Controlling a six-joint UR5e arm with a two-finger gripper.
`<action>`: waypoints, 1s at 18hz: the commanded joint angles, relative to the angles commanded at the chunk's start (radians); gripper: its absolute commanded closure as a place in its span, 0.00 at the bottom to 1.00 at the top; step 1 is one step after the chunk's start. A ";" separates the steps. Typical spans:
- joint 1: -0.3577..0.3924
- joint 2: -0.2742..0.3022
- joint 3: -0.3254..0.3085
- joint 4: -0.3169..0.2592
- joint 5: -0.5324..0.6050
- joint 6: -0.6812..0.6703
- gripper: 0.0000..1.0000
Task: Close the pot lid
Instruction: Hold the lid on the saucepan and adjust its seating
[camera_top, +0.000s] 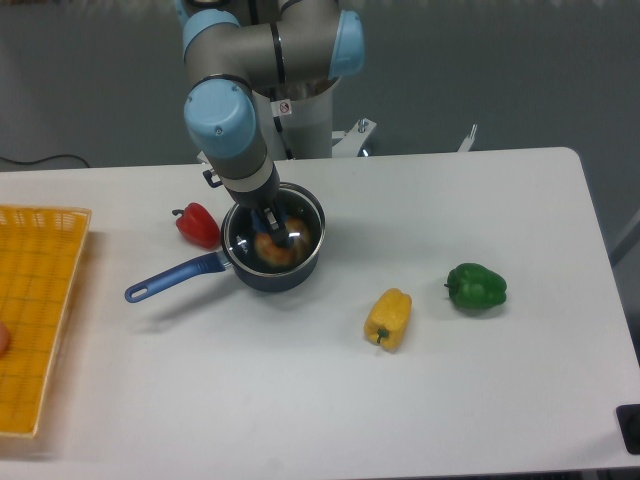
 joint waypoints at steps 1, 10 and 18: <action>0.000 0.000 -0.002 0.000 0.000 0.000 0.52; -0.002 0.002 -0.017 0.000 0.002 0.021 0.52; -0.005 -0.006 -0.020 0.000 0.003 0.020 0.51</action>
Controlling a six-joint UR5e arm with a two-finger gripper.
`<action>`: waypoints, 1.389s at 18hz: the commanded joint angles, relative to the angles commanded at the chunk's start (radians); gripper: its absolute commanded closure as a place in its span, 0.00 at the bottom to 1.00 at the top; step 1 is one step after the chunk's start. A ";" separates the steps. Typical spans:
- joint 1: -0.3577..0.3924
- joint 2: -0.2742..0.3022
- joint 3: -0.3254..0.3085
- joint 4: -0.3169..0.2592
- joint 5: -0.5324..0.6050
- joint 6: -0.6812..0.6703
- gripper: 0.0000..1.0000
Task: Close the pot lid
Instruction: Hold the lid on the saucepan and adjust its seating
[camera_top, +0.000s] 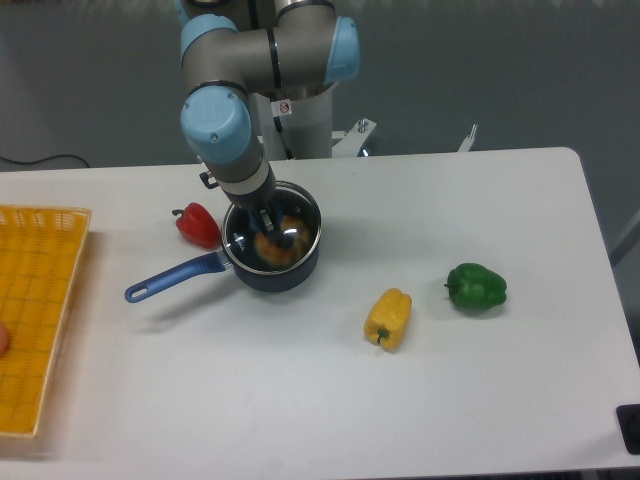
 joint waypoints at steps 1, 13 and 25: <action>0.000 0.000 0.000 0.000 0.000 0.000 0.51; -0.002 -0.006 -0.008 0.028 -0.002 -0.005 0.51; -0.003 -0.014 -0.002 0.034 0.012 -0.002 0.25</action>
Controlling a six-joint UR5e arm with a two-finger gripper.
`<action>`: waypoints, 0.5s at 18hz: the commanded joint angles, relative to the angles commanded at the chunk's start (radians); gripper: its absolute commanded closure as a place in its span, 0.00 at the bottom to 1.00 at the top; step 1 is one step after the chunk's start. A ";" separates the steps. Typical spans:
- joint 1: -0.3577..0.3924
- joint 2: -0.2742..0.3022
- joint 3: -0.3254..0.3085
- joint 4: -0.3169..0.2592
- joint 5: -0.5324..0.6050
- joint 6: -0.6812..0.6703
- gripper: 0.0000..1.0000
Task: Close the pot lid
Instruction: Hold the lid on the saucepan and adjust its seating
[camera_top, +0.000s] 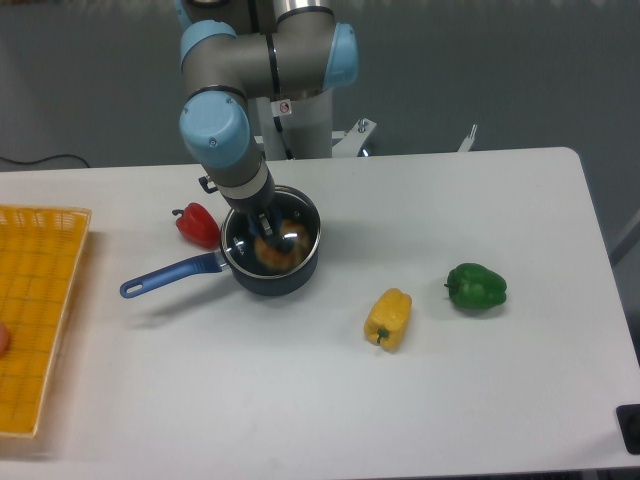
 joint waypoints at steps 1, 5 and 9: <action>0.000 -0.002 0.003 0.000 0.003 -0.002 0.25; -0.002 -0.002 0.008 -0.002 0.003 0.003 0.25; 0.000 -0.002 0.032 -0.009 -0.001 0.008 0.25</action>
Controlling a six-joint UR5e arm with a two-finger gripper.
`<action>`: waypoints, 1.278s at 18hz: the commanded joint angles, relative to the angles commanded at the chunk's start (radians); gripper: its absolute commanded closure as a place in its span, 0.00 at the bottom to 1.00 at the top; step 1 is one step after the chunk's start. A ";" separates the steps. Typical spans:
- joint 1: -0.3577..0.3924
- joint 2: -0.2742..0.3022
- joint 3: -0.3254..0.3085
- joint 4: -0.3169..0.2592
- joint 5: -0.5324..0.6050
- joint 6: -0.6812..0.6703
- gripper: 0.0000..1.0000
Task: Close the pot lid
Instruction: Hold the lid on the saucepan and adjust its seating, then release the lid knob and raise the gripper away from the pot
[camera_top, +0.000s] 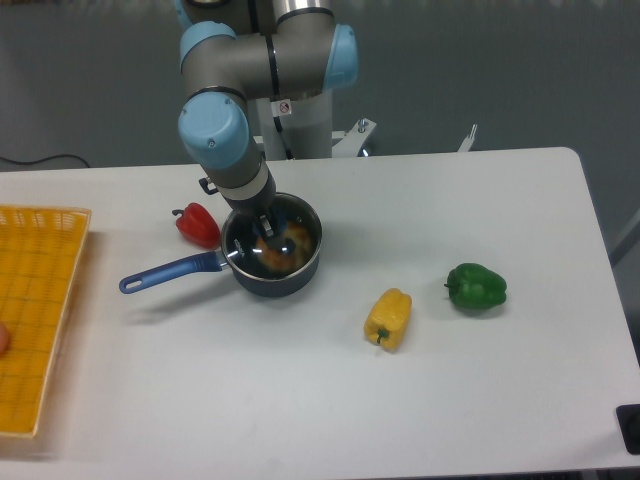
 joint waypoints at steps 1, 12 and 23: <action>0.002 0.000 0.020 -0.008 -0.002 0.000 0.24; 0.239 0.005 0.229 -0.031 -0.083 0.011 0.00; 0.552 0.005 0.236 -0.074 -0.143 0.381 0.00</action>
